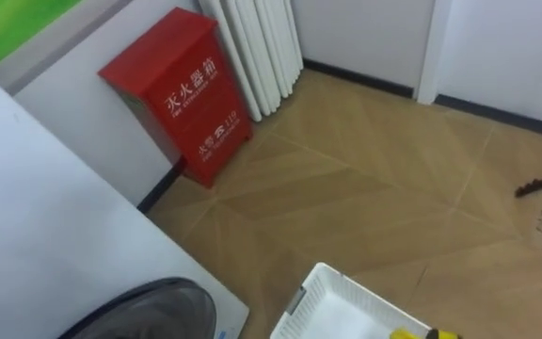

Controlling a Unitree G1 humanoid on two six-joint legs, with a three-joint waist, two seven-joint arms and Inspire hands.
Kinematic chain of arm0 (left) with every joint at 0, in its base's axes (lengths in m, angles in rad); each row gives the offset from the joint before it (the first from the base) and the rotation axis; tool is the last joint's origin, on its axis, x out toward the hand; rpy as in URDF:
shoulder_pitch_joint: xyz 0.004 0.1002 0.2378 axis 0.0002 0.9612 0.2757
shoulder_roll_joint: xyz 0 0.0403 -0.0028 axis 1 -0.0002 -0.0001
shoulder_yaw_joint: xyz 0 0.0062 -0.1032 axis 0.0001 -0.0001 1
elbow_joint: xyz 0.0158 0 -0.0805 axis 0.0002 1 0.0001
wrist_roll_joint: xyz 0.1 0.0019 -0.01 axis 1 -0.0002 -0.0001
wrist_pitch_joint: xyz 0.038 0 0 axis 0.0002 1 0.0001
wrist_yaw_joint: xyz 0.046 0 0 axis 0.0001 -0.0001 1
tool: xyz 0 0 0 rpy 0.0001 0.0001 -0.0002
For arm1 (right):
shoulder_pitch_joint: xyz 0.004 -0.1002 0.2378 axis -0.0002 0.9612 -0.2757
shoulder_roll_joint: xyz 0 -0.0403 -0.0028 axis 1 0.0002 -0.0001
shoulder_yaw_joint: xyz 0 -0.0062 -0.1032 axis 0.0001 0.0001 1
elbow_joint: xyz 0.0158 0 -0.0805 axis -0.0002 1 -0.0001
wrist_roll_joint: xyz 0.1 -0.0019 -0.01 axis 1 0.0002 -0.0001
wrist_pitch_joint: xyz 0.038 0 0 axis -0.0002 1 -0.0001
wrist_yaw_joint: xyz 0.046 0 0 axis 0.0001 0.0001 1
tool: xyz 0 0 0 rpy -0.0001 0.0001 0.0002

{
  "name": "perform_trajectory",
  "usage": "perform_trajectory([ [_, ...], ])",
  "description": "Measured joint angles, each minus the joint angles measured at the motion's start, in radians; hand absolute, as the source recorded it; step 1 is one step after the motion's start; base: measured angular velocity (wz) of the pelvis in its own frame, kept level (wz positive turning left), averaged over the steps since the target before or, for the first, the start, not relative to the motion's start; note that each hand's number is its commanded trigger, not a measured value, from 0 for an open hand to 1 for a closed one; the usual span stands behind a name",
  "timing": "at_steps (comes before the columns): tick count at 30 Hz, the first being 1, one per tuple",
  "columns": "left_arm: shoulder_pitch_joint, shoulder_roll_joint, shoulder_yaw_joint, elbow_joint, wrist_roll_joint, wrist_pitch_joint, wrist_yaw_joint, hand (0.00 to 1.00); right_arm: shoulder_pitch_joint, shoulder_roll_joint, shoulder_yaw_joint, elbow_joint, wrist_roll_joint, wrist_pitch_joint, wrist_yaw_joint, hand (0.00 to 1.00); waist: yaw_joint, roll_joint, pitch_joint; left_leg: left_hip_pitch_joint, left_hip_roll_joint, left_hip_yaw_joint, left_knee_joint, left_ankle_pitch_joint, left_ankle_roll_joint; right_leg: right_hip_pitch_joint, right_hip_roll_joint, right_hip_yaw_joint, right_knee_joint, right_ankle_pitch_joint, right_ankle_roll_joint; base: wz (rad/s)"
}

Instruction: Pick clothes from washing machine

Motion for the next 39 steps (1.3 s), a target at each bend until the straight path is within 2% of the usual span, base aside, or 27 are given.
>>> perform_trajectory([
  [1, -0.006, -0.001, -0.013, 0.000, -0.001, 0.000, 0.000, 0.00, -0.007, -0.007, 0.022, 0.007, -0.006, 0.000, 0.000, 0.00, 0.001, 0.003, -0.0021, -0.001, -0.002, -0.006, 0.000, 0.001, 0.001, -0.001, -0.001, -0.001, 0.003, -0.007, 0.007, 0.13],
  [4, -0.012, -0.008, -0.036, -0.003, -0.003, -0.005, 0.001, 0.00, -0.047, -0.009, 0.076, 0.038, -0.009, 0.001, 0.005, 0.00, 0.010, -0.005, 0.0029, -0.004, -0.004, -0.021, 0.001, 0.001, 0.002, -0.002, -0.004, -0.006, 0.004, -0.008, 0.008, 0.09],
  [5, -0.013, -0.008, -0.040, -0.005, -0.004, -0.008, 0.000, 0.00, -0.053, -0.008, 0.086, 0.038, -0.010, 0.001, 0.011, 0.00, 0.010, -0.003, 0.0017, -0.008, -0.004, -0.022, 0.001, 0.001, 0.002, -0.003, -0.006, -0.010, 0.004, -0.008, 0.007, 0.16],
  [8, -0.023, -0.014, -0.040, -0.005, -0.010, -0.026, -0.002, 0.00, -0.069, -0.006, 0.109, 0.038, -0.027, 0.001, 0.046, 0.00, 0.010, -0.005, 0.0026, -0.011, -0.005, -0.050, 0.002, 0.004, 0.007, 0.000, -0.028, -0.061, 0.000, -0.013, -0.004, 0.33],
  [12, -0.022, -0.017, -0.049, 0.006, -0.009, -0.038, -0.009, 0.00, -0.082, -0.006, 0.117, 0.054, -0.038, 0.000, 0.054, 0.00, 0.010, -0.014, 0.0065, -0.010, -0.006, -0.076, 0.002, 0.006, 0.008, 0.010, -0.039, -0.093, -0.002, -0.018, -0.014, 0.26],
  [16, -0.024, -0.017, -0.052, 0.020, -0.009, -0.063, -0.009, 0.00, -0.094, 0.012, 0.118, 0.089, -0.045, -0.012, 0.052, 0.00, 0.012, -0.020, 0.0081, -0.012, -0.004, -0.104, 0.002, 0.007, 0.006, 0.016, -0.045, -0.121, -0.003, -0.026, -0.024, 0.21],
  [22, -0.029, -0.017, -0.052, 0.027, -0.010, -0.094, -0.008, 0.00, -0.109, 0.029, 0.117, 0.127, -0.044, -0.024, 0.043, 0.00, 0.029, -0.035, 0.0057, -0.015, -0.002, -0.133, 0.002, 0.013, 0.000, 0.021, -0.052, -0.149, -0.003, -0.030, -0.033, 0.15],
  [30, -0.031, -0.016, -0.052, 0.066, -0.008, -0.094, -0.005, 0.00, -0.111, 0.042, 0.135, 0.127, -0.035, -0.037, 0.030, 0.00, 0.039, -0.045, 0.0038, -0.013, -0.001, -0.157, 0.002, 0.019, -0.003, 0.032, -0.058, -0.171, -0.006, -0.033, -0.040, 0.10],
  [35, -0.006, -0.014, -0.035, 0.068, 0.005, -0.101, -0.005, 0.00, -0.095, 0.041, 0.106, 0.127, -0.001, -0.039, 0.011, 0.00, 0.041, -0.055, -0.0001, -0.008, -0.001, -0.173, 0.001, 0.026, -0.004, 0.049, -0.070, -0.208, -0.011, -0.038, -0.047, 0.22],
  [37, 0.016, 0.001, -0.024, 0.056, 0.004, -0.100, -0.006, 0.00, -0.088, 0.041, 0.065, 0.165, 0.052, -0.042, 0.009, 0.00, 0.043, -0.065, -0.0057, 0.003, -0.001, -0.193, -0.002, 0.030, -0.008, 0.066, -0.073, -0.224, -0.014, -0.040, -0.051, 0.26],
  [39, 0.037, 0.005, 0.004, 0.055, 0.005, -0.100, -0.006, 0.00, -0.079, 0.037, 0.034, 0.201, 0.080, -0.046, 0.007, 0.00, 0.049, -0.088, -0.0041, 0.034, 0.001, -0.213, -0.008, 0.037, -0.010, 0.109, -0.073, -0.233, -0.031, -0.045, -0.054, 0.21],
])
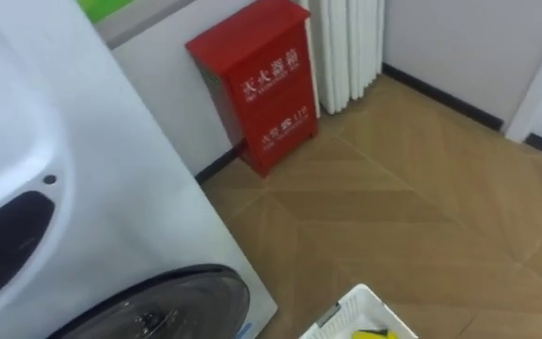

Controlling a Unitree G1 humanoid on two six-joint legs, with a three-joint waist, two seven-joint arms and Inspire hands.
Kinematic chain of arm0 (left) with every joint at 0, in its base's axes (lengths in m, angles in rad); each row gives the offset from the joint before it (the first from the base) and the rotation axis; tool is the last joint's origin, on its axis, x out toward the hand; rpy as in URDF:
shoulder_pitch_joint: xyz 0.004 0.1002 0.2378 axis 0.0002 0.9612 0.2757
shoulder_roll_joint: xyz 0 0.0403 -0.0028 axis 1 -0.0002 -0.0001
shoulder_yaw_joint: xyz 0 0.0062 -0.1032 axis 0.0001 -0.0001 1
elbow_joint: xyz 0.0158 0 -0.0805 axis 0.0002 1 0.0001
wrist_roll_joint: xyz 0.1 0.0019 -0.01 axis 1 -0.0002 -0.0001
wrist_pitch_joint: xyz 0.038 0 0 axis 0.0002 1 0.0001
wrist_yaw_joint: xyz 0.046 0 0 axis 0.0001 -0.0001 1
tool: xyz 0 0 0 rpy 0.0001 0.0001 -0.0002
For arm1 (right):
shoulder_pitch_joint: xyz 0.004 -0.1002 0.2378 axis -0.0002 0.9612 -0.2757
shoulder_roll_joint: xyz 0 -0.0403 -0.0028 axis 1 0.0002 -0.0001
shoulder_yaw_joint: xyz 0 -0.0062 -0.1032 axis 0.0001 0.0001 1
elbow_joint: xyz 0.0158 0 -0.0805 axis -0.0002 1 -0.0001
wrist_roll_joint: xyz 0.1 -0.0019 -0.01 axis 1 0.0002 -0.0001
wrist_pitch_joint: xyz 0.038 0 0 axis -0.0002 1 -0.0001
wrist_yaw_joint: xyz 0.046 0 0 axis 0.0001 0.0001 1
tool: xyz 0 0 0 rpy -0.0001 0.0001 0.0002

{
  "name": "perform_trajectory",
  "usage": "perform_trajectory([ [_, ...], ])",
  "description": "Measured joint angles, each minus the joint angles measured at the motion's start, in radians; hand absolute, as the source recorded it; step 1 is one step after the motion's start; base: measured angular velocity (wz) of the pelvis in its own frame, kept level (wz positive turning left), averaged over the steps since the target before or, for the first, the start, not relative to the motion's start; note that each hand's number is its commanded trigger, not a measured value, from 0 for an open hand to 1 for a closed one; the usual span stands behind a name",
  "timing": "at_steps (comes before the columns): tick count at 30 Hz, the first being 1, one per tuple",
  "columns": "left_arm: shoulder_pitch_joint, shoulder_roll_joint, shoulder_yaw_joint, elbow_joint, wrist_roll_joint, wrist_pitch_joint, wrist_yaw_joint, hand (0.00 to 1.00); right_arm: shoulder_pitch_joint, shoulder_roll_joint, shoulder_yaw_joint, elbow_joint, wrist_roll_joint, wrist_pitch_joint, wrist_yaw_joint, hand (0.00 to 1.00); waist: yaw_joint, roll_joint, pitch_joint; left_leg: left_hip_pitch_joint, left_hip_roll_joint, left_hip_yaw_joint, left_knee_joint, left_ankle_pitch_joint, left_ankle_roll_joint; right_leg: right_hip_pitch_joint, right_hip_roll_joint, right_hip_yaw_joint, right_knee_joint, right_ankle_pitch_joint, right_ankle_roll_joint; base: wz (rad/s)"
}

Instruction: Pick clothes from washing machine

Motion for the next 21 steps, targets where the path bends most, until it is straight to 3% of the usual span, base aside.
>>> perform_trajectory([
  [4, 0.053, -0.001, 0.036, -0.011, -0.004, 0.007, 0.001, 0.00, 0.043, -0.004, -0.066, 0.117, 0.082, 0.004, -0.025, 0.00, 0.007, -0.038, -0.0172, 0.064, 0.012, -0.045, 0.001, 0.002, -0.004, 0.106, -0.004, -0.048, -0.064, -0.010, 0.001, 0.35],
  [8, 0.105, 0.005, 0.095, -0.075, 0.000, 0.033, 0.010, 0.00, 0.067, -0.006, -0.132, 0.204, 0.202, 0.022, -0.035, 0.00, 0.013, -0.076, -0.0200, 0.103, 0.013, -0.070, -0.020, 0.006, -0.009, 0.167, -0.013, -0.097, -0.097, -0.017, -0.006, 0.46],
  [10, 0.116, 0.008, 0.142, -0.085, 0.003, 0.055, 0.022, 0.00, 0.066, -0.006, -0.167, 0.260, 0.249, 0.038, -0.035, 0.00, 0.024, -0.103, -0.0158, 0.132, 0.014, -0.093, -0.034, 0.007, -0.011, 0.209, -0.015, -0.115, -0.123, -0.013, -0.014, 0.30],
  [11, 0.114, 0.008, 0.166, -0.090, 0.004, 0.068, 0.022, 0.00, 0.070, -0.005, -0.174, 0.272, 0.261, 0.047, -0.034, 0.00, 0.035, -0.114, -0.0192, 0.133, 0.013, -0.102, -0.034, 0.007, -0.011, 0.219, -0.018, -0.124, -0.136, -0.010, -0.018, 0.25],
  [13, 0.106, 0.010, 0.189, -0.089, 0.014, 0.082, 0.023, 0.00, 0.084, -0.002, -0.174, 0.284, 0.270, 0.061, -0.028, 0.00, 0.045, -0.123, -0.0211, 0.138, 0.010, -0.122, -0.035, 0.006, -0.011, 0.239, -0.026, -0.155, -0.155, -0.004, -0.019, 0.28],
  [14, 0.110, 0.012, 0.199, -0.082, 0.028, 0.094, 0.023, 0.00, 0.086, 0.004, -0.173, 0.300, 0.289, 0.064, -0.027, 0.00, 0.049, -0.136, -0.0150, 0.148, 0.008, -0.139, -0.039, 0.006, -0.011, 0.260, -0.030, -0.168, -0.169, -0.005, -0.018, 0.33],
  [18, 0.120, 0.014, 0.256, -0.087, 0.042, 0.111, 0.039, 0.00, 0.097, 0.037, -0.173, 0.326, 0.324, 0.101, -0.025, 0.00, 0.075, -0.157, -0.0183, 0.169, 0.004, -0.166, -0.048, 0.005, -0.012, 0.302, -0.035, -0.193, -0.201, -0.010, -0.016, 0.23],
  [21, 0.140, 0.018, 0.300, -0.088, 0.043, 0.122, 0.040, 0.00, 0.094, 0.069, -0.167, 0.339, 0.319, 0.117, -0.015, 0.00, 0.115, -0.169, -0.0180, 0.184, 0.004, -0.169, -0.053, 0.004, -0.013, 0.323, -0.034, -0.201, -0.212, -0.011, -0.018, 0.05],
])
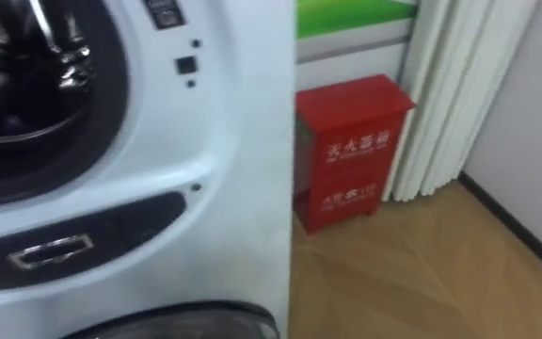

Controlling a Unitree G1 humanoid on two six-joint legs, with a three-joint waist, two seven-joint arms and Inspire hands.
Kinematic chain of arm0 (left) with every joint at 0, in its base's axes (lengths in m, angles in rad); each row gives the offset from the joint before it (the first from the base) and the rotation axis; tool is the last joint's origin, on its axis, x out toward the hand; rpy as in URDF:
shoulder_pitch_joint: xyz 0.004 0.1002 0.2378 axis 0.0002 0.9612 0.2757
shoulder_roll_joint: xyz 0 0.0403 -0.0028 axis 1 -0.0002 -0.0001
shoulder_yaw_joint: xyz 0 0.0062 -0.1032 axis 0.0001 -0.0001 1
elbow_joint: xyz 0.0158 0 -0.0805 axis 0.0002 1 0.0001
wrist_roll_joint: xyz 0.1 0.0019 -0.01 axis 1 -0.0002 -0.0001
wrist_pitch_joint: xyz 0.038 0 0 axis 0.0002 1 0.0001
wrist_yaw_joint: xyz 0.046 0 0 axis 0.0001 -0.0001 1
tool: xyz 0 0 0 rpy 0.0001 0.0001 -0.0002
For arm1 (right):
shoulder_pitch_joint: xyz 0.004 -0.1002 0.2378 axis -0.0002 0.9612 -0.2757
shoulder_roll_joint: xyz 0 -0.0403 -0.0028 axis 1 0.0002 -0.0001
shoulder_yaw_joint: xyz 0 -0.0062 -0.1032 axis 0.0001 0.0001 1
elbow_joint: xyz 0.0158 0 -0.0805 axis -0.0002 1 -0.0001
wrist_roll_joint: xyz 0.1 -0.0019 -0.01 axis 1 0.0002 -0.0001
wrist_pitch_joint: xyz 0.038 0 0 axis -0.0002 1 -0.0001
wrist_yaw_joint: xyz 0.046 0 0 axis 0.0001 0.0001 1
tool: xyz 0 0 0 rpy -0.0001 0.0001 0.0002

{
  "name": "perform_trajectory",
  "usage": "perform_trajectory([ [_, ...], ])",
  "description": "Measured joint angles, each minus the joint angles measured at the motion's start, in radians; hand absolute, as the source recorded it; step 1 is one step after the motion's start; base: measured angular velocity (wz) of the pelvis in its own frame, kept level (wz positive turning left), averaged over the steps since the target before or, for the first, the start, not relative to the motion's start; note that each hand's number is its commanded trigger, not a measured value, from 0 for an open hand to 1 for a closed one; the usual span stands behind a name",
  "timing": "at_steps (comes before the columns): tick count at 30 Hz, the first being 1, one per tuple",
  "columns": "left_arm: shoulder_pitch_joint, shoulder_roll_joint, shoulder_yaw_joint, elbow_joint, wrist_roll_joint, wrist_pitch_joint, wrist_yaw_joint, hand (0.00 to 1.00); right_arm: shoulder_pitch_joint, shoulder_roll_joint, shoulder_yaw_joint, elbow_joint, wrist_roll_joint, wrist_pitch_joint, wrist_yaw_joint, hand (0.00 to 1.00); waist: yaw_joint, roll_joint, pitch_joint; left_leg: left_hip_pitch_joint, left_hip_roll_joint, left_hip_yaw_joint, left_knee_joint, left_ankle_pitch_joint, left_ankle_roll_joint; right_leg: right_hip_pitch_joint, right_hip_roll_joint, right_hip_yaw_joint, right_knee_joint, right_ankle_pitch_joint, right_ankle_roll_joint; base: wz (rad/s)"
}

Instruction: Pick clothes from washing machine

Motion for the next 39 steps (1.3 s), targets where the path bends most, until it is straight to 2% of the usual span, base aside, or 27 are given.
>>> perform_trajectory([
  [2, 0.019, 0.001, 0.011, -0.005, 0.001, 0.003, 0.002, 0.00, -0.002, 0.001, 0.044, 0.000, -0.017, 0.005, 0.010, 0.00, 0.013, -0.006, -0.0007, 0.000, 0.000, -0.002, 0.000, -0.001, -0.001, 0.009, -0.001, -0.007, -0.010, 0.000, 0.000, 0.10],
  [4, 0.036, 0.003, 0.014, -0.007, 0.003, 0.007, 0.004, 0.00, -0.019, 0.001, 0.104, 0.001, -0.055, 0.007, 0.011, 0.00, 0.043, -0.008, 0.0014, 0.002, 0.000, -0.008, 0.000, -0.002, -0.001, 0.018, -0.001, -0.008, -0.021, 0.000, -0.001, 0.07],
  [6, 0.040, 0.003, 0.018, -0.007, 0.022, 0.015, 0.004, 0.00, -0.029, 0.003, 0.135, 0.003, -0.098, 0.008, 0.014, 0.00, 0.058, -0.011, 0.0096, 0.018, 0.000, -0.025, -0.001, -0.005, -0.003, 0.040, 0.001, -0.012, -0.027, 0.000, -0.001, 0.12],
  [7, 0.038, 0.003, 0.020, -0.007, 0.023, 0.015, 0.004, 0.00, -0.034, 0.005, 0.161, 0.002, -0.111, 0.008, 0.018, 0.00, 0.071, -0.009, 0.0118, 0.022, 0.000, -0.028, -0.001, -0.006, -0.003, 0.046, 0.001, -0.012, -0.028, -0.002, -0.003, 0.08],
  [8, 0.036, 0.002, 0.022, -0.005, 0.026, 0.015, 0.004, 0.00, -0.045, 0.009, 0.180, 0.002, -0.139, 0.008, 0.020, 0.00, 0.083, -0.015, 0.0139, 0.026, 0.000, -0.036, -0.001, -0.006, -0.004, 0.054, 0.000, -0.016, -0.033, -0.003, -0.003, 0.08],
  [10, 0.034, 0.000, 0.022, -0.002, 0.040, 0.015, 0.004, 0.00, -0.060, 0.014, 0.207, 0.001, -0.182, 0.007, 0.020, 0.00, 0.092, -0.017, 0.0132, 0.024, 0.000, -0.050, -0.001, -0.007, -0.004, 0.058, 0.001, -0.026, -0.040, -0.003, -0.003, 0.14],
  [13, 0.035, -0.009, 0.018, -0.004, 0.039, 0.015, 0.004, 0.00, -0.074, 0.013, 0.272, 0.000, -0.210, 0.007, 0.019, 0.00, 0.116, -0.017, 0.0138, 0.033, 0.000, -0.050, -0.001, -0.008, -0.005, 0.071, 0.001, -0.031, -0.043, -0.003, -0.003, 0.08],
  [15, 0.037, -0.010, 0.017, -0.009, 0.039, 0.017, 0.004, 0.00, -0.089, 0.013, 0.314, 0.000, -0.220, 0.007, 0.018, 0.00, 0.120, -0.018, 0.0125, 0.036, 0.000, -0.051, 0.000, -0.008, -0.006, 0.075, 0.001, -0.034, -0.044, -0.003, -0.003, 0.05],
  [19, 0.036, -0.012, 0.013, -0.009, 0.040, 0.020, 0.004, 0.00, -0.099, 0.013, 0.349, 0.003, -0.233, 0.006, 0.019, 0.00, 0.116, -0.016, 0.0136, 0.037, 0.000, -0.079, 0.003, -0.012, -0.009, 0.093, 0.000, -0.061, -0.045, -0.005, -0.005, 0.20],
  [20, 0.038, -0.012, 0.016, -0.018, 0.042, 0.020, 0.005, 0.00, -0.089, 0.013, 0.348, 0.008, -0.239, 0.008, 0.019, 0.00, 0.118, -0.011, 0.0169, 0.035, 0.001, -0.080, 0.014, -0.018, -0.010, 0.093, 0.000, -0.063, -0.044, -0.010, -0.006, 0.21],
  [21, 0.039, -0.012, 0.018, -0.023, 0.042, 0.020, 0.005, 0.00, -0.091, 0.013, 0.348, 0.006, -0.247, 0.007, 0.019, 0.00, 0.117, -0.012, 0.0168, 0.032, 0.002, -0.080, 0.023, -0.022, -0.011, 0.094, 0.001, -0.064, -0.042, -0.011, -0.006, 0.08],
  [24, 0.051, -0.012, 0.022, -0.033, 0.074, 0.026, 0.019, 0.00, -0.075, 0.013, 0.350, 0.000, -0.275, 0.007, 0.019, 0.00, 0.123, -0.014, 0.0155, 0.004, 0.008, -0.080, 0.094, -0.045, -0.014, 0.091, 0.003, -0.064, -0.024, -0.021, -0.011, 0.01],
  [26, 0.068, -0.012, 0.024, -0.073, 0.117, 0.039, 0.016, 0.00, -0.071, 0.012, 0.346, -0.005, -0.289, 0.006, 0.022, 0.00, 0.122, -0.012, 0.0148, -0.046, 0.019, -0.089, 0.194, -0.069, -0.021, 0.085, 0.009, -0.073, -0.010, -0.024, -0.018, 0.00],
  [28, 0.064, -0.014, 0.041, -0.092, 0.140, 0.041, 0.009, 0.00, -0.070, 0.010, 0.344, -0.014, -0.323, 0.000, 0.031, 0.00, 0.120, -0.015, 0.0113, -0.092, 0.023, -0.105, 0.276, -0.074, -0.023, 0.073, 0.012, -0.083, 0.002, -0.027, -0.025, 0.05],
  [29, 0.060, -0.014, 0.044, -0.098, 0.140, 0.041, 0.005, 0.00, -0.070, 0.010, 0.344, -0.018, -0.334, -0.002, 0.031, 0.00, 0.121, -0.014, 0.0120, -0.106, 0.024, -0.106, 0.301, -0.075, -0.025, 0.069, 0.012, -0.088, 0.008, -0.029, -0.029, 0.09],
  [30, 0.047, -0.015, 0.044, -0.106, 0.140, 0.044, -0.006, 0.00, -0.070, 0.006, 0.343, -0.025, -0.351, -0.009, 0.030, 0.00, 0.118, -0.018, 0.0092, -0.137, 0.034, -0.104, 0.360, -0.080, -0.028, 0.056, 0.012, -0.103, 0.019, -0.033, -0.036, 0.07],
  [31, 0.032, -0.018, 0.039, -0.109, 0.140, 0.047, -0.016, 0.00, -0.072, -0.003, 0.340, -0.029, -0.365, -0.015, 0.028, 0.00, 0.115, -0.001, 0.0194, -0.166, 0.060, -0.101, 0.462, -0.099, -0.032, 0.055, 0.022, -0.116, 0.034, -0.039, -0.045, -0.04],
  [32, 0.030, -0.022, 0.033, -0.109, 0.140, 0.046, -0.030, 0.00, -0.070, -0.012, 0.337, -0.033, -0.378, -0.018, 0.025, 0.00, 0.114, 0.012, 0.0202, -0.172, 0.082, -0.099, 0.579, -0.107, -0.038, 0.054, 0.038, -0.113, 0.050, -0.043, -0.050, -0.07],
  [33, 0.029, -0.023, 0.030, -0.108, 0.139, 0.046, -0.038, 0.00, -0.072, -0.015, 0.336, -0.036, -0.381, -0.018, 0.020, 0.00, 0.113, 0.022, 0.0152, -0.165, 0.091, -0.100, 0.623, -0.107, -0.039, 0.054, 0.044, -0.112, 0.056, -0.044, -0.053, -0.06],
  [34, 0.019, -0.026, 0.031, -0.108, 0.140, 0.046, -0.050, 0.00, -0.066, -0.019, 0.332, -0.040, -0.386, -0.021, 0.016, 0.00, 0.099, 0.029, 0.0150, -0.127, 0.095, -0.110, 0.667, -0.104, -0.044, 0.049, 0.048, -0.114, 0.074, -0.046, -0.055, 0.04],
  [36, -0.009, -0.028, 0.029, -0.111, 0.140, 0.046, -0.063, 0.00, -0.073, -0.019, 0.314, -0.043, -0.403, -0.029, 0.020, 0.00, 0.088, 0.030, 0.0149, -0.060, 0.095, -0.114, 0.650, -0.099, -0.054, 0.020, 0.048, -0.117, 0.099, -0.046, -0.055, 0.10],
  [37, -0.031, -0.029, 0.027, -0.118, 0.140, 0.045, -0.074, 0.00, -0.072, -0.020, 0.304, -0.043, -0.414, -0.030, 0.021, 0.00, 0.072, 0.036, 0.0144, -0.015, 0.095, -0.135, 0.608, -0.105, -0.078, 0.002, 0.051, -0.130, 0.112, -0.044, -0.054, 0.22],
  [38, -0.043, -0.031, 0.023, -0.119, 0.140, 0.045, -0.078, 0.00, -0.073, -0.021, 0.298, -0.043, -0.412, -0.033, 0.023, 0.00, 0.062, 0.038, 0.0154, 0.011, 0.096, -0.146, 0.575, -0.111, -0.089, -0.012, 0.051, -0.142, 0.122, -0.043, -0.054, 0.40],
  [39, -0.066, -0.031, 0.004, -0.120, 0.141, 0.045, -0.085, 0.00, -0.072, -0.023, 0.287, -0.045, -0.408, -0.043, 0.028, 0.00, 0.053, 0.054, 0.0134, 0.063, 0.105, -0.156, 0.480, -0.121, -0.099, -0.039, 0.055, -0.159, 0.143, -0.042, -0.052, 0.34],
])
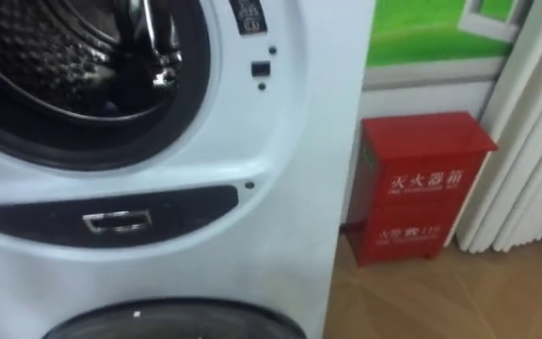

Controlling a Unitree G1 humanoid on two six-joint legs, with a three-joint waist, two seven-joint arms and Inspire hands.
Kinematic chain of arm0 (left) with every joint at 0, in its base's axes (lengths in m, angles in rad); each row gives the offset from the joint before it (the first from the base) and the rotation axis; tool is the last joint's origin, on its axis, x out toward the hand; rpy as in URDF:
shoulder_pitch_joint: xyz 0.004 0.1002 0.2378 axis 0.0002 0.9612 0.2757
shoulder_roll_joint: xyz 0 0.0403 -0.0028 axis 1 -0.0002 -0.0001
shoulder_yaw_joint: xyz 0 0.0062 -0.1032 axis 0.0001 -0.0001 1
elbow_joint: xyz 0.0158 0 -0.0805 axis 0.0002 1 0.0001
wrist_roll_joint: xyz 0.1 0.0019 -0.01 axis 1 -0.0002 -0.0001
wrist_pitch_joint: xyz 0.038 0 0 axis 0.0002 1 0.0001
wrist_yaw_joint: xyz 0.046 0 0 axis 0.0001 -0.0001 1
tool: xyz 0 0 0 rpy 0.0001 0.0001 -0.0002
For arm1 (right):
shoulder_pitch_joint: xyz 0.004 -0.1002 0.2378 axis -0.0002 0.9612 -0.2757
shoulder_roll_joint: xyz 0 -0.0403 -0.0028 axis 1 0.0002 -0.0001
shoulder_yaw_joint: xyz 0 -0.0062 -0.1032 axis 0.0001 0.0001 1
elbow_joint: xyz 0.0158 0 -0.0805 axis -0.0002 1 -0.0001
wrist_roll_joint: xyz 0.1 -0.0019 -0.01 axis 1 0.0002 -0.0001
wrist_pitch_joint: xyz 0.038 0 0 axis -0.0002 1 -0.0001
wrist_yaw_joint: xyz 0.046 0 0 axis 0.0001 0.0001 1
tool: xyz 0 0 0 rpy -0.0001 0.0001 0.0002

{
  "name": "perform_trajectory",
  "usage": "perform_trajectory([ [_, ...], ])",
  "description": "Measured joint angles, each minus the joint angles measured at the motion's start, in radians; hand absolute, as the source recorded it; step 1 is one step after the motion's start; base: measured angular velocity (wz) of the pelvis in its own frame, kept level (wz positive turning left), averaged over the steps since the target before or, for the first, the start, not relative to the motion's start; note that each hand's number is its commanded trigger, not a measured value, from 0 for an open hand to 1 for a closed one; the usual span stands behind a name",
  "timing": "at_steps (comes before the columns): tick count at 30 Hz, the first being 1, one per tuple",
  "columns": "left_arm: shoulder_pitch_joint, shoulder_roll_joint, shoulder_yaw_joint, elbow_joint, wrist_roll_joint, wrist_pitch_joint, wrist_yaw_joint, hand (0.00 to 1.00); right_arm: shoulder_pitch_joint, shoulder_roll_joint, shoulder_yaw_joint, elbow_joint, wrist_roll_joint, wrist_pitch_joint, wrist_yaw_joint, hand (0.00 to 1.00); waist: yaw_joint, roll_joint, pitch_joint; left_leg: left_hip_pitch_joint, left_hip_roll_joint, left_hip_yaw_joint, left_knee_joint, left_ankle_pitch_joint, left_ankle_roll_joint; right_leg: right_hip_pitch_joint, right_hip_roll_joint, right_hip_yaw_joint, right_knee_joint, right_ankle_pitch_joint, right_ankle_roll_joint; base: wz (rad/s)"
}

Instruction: Pick clothes from washing machine

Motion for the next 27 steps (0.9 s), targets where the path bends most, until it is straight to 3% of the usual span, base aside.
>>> perform_trajectory([
  [2, -0.045, -0.005, -0.043, -0.002, 0.008, -0.002, -0.007, 0.00, -0.012, -0.001, -0.018, -0.002, 0.000, -0.007, 0.004, 0.00, -0.005, 0.005, 0.0023, 0.080, 0.000, -0.009, -0.194, -0.023, -0.001, -0.082, -0.003, -0.009, 0.049, 0.004, 0.007, 0.16],
  [5, -0.070, -0.007, -0.082, -0.017, 0.006, -0.002, -0.006, 0.00, -0.026, 0.001, -0.020, -0.007, 0.001, -0.008, 0.004, 0.00, -0.004, 0.000, 0.0040, 0.101, -0.003, -0.016, -0.331, -0.073, 0.017, -0.165, -0.012, -0.010, 0.095, 0.026, 0.018, -0.07],
  [8, -0.086, -0.008, -0.114, 0.014, 0.006, -0.002, -0.006, 0.00, -0.025, 0.005, -0.037, -0.020, 0.002, -0.007, 0.005, 0.00, -0.009, -0.009, 0.0079, 0.095, -0.035, 0.002, -0.426, -0.087, 0.068, -0.204, -0.027, -0.005, 0.074, 0.103, 0.045, -0.08],
  [9, -0.085, -0.007, -0.123, 0.039, -0.003, -0.001, -0.006, 0.00, -0.023, 0.008, -0.038, -0.018, 0.005, -0.004, 0.003, 0.00, -0.015, -0.016, 0.0051, 0.075, -0.057, 0.029, -0.426, -0.073, 0.099, -0.203, -0.039, 0.010, 0.027, 0.158, 0.059, -0.19],
  [10, -0.078, -0.005, -0.132, 0.056, -0.009, 0.000, -0.006, 0.00, -0.017, 0.008, -0.035, -0.020, 0.012, -0.004, 0.003, 0.00, -0.017, -0.029, -0.0028, 0.052, -0.075, 0.051, -0.424, -0.058, 0.126, -0.194, -0.053, 0.026, -0.033, 0.218, 0.070, -0.20],
  [11, -0.077, -0.003, -0.140, 0.067, -0.018, 0.001, -0.006, 0.00, -0.017, 0.007, -0.027, -0.020, 0.023, -0.004, 0.002, 0.00, -0.019, -0.033, -0.0030, 0.043, -0.086, 0.058, -0.425, -0.050, 0.139, -0.187, -0.059, 0.037, -0.066, 0.249, 0.080, -0.10],
  [12, -0.075, -0.001, -0.152, 0.088, -0.031, 0.001, -0.006, 0.00, -0.011, 0.006, -0.017, -0.019, 0.049, -0.001, 0.001, 0.00, -0.019, -0.033, -0.0037, 0.019, -0.097, 0.099, -0.420, -0.037, 0.157, -0.178, -0.072, 0.051, -0.110, 0.292, 0.116, 0.12],
  [13, -0.065, -0.005, -0.151, 0.097, -0.038, 0.002, -0.005, 0.00, 0.011, 0.006, -0.023, -0.019, 0.077, 0.001, -0.002, 0.00, -0.025, -0.029, -0.0048, 0.004, -0.090, 0.147, -0.411, -0.027, 0.158, -0.171, -0.099, 0.043, -0.041, 0.241, 0.146, 0.20],
  [14, -0.058, -0.006, -0.151, 0.097, -0.042, 0.002, -0.005, 0.00, 0.024, 0.006, -0.031, -0.020, 0.092, 0.001, -0.004, 0.00, -0.026, -0.027, -0.0055, 0.000, -0.087, 0.155, -0.414, -0.018, 0.158, -0.163, -0.109, 0.035, 0.010, 0.203, 0.156, 0.29],
  [15, -0.050, -0.005, -0.150, 0.097, -0.048, 0.002, -0.002, 0.00, 0.039, 0.005, -0.039, -0.020, 0.122, 0.001, -0.012, 0.00, -0.025, -0.022, -0.0066, -0.002, -0.085, 0.170, -0.427, 0.003, 0.156, -0.130, -0.135, 0.032, 0.097, 0.130, 0.161, 0.27],
  [16, -0.046, -0.003, -0.150, 0.097, -0.065, 0.002, 0.003, 0.00, 0.051, 0.005, -0.039, -0.018, 0.130, 0.001, -0.019, 0.00, -0.022, -0.028, -0.0037, -0.003, -0.086, 0.190, -0.439, 0.017, 0.158, -0.080, -0.166, 0.047, 0.148, 0.067, 0.184, 0.22],
  [18, -0.026, 0.005, -0.144, 0.097, -0.110, 0.001, 0.016, 0.00, 0.065, 0.007, -0.037, -0.015, 0.140, 0.001, -0.020, 0.00, -0.016, -0.037, -0.0034, -0.002, -0.097, 0.195, -0.445, 0.032, 0.153, 0.012, -0.184, 0.082, 0.142, 0.018, 0.212, -0.06],
  [19, -0.009, 0.010, -0.124, 0.099, -0.152, -0.005, 0.020, 0.00, 0.070, 0.012, -0.036, -0.015, 0.138, 0.001, -0.018, 0.00, -0.010, -0.051, -0.0028, -0.001, -0.108, 0.209, -0.445, 0.035, 0.149, 0.054, -0.192, 0.099, 0.091, -0.003, 0.216, -0.53],
  [21, 0.012, 0.008, -0.073, 0.099, -0.223, -0.017, 0.032, 0.00, 0.075, 0.013, -0.030, -0.017, 0.141, -0.002, -0.018, 0.00, 0.020, -0.057, -0.0084, 0.000, -0.115, 0.239, -0.444, 0.040, 0.141, 0.077, -0.186, 0.098, 0.000, -0.005, 0.217, -0.67],
  [23, 0.036, 0.004, 0.001, 0.087, -0.330, -0.032, 0.069, 0.00, 0.089, 0.013, -0.029, -0.017, 0.144, -0.005, -0.019, 0.00, 0.039, -0.046, -0.0100, 0.006, -0.112, 0.256, -0.447, 0.046, 0.133, 0.090, -0.167, 0.110, -0.077, 0.017, 0.190, -0.45],
  [24, 0.044, 0.005, 0.026, 0.069, -0.356, -0.032, 0.079, 0.00, 0.090, 0.012, -0.031, -0.017, 0.141, -0.005, -0.019, 0.00, 0.042, -0.043, -0.0091, 0.011, -0.108, 0.261, -0.447, 0.047, 0.131, 0.095, -0.161, 0.119, -0.084, 0.023, 0.188, -0.36],
  [25, 0.052, 0.007, 0.100, 0.016, -0.409, -0.029, 0.097, 0.00, 0.090, 0.012, -0.050, -0.017, 0.138, -0.004, -0.018, 0.00, 0.055, -0.035, -0.0054, 0.018, -0.102, 0.264, -0.449, 0.048, 0.129, 0.099, -0.152, 0.129, -0.095, 0.029, 0.182, -0.25],
  [27, 0.052, 0.018, 0.197, -0.106, -0.463, -0.035, 0.136, 0.00, 0.090, 0.010, -0.089, -0.030, 0.129, -0.005, -0.018, 0.00, 0.072, -0.037, -0.0066, 0.024, -0.097, 0.264, -0.454, 0.052, 0.123, 0.100, -0.147, 0.128, -0.100, 0.032, 0.178, -0.14],
])
